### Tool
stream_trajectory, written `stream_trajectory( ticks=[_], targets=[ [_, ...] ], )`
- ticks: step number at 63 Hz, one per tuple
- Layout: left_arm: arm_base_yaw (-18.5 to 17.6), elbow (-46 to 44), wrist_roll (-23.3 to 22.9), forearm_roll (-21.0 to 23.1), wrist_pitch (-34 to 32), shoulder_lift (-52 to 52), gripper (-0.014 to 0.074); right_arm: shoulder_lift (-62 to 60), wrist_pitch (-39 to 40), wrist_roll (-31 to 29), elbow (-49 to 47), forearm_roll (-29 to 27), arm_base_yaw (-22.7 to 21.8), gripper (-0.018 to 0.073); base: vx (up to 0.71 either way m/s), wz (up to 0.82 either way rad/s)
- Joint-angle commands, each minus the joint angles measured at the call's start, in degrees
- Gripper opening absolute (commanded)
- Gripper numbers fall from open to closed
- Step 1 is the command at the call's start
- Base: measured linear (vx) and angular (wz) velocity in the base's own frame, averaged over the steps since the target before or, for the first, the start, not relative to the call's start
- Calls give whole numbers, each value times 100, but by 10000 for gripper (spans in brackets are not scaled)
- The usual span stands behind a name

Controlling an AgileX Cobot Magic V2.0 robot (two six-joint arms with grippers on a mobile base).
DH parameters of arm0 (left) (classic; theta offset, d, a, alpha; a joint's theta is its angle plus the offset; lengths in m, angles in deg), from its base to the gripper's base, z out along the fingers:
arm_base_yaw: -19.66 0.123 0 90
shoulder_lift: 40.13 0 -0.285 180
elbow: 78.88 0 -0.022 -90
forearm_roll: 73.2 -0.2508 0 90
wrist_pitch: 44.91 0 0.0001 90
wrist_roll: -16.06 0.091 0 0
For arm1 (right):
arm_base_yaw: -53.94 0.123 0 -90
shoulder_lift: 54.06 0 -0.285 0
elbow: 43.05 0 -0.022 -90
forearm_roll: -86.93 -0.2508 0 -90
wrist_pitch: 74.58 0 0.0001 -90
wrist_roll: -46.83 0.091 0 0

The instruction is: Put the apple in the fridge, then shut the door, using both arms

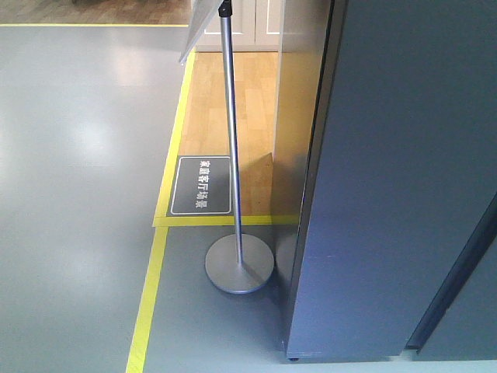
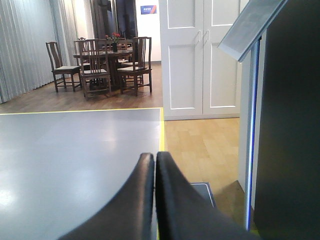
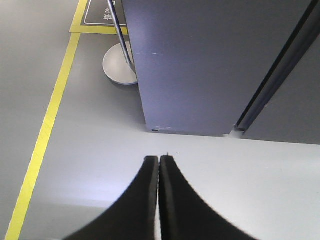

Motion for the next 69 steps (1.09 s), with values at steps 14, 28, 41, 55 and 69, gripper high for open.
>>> stream_trajectory(
  ticks=[14, 28, 41, 55, 69],
  targets=[
    [3, 125, -42, 0, -424, 98, -6, 40, 312, 0, -154, -7, 1, -4, 0, 0],
    [3, 125, -42, 0, -413, 98, -6, -689, 1724, -84, 228, 483, -20, -4, 0, 0],
    [3, 125, -42, 0, -413, 98, -6, -1662, 4246, 0, 1694, 463, -20, -4, 0, 0],
    [3, 125, -42, 0, -413, 98, -6, -2253, 5230, 31, 2762, 274, -237, -4, 0, 0],
    [3, 125, -42, 0, -394, 98, -6, -2573, 5702, 38, 3298, 145, -284, -4, 0, 0]
  ],
)
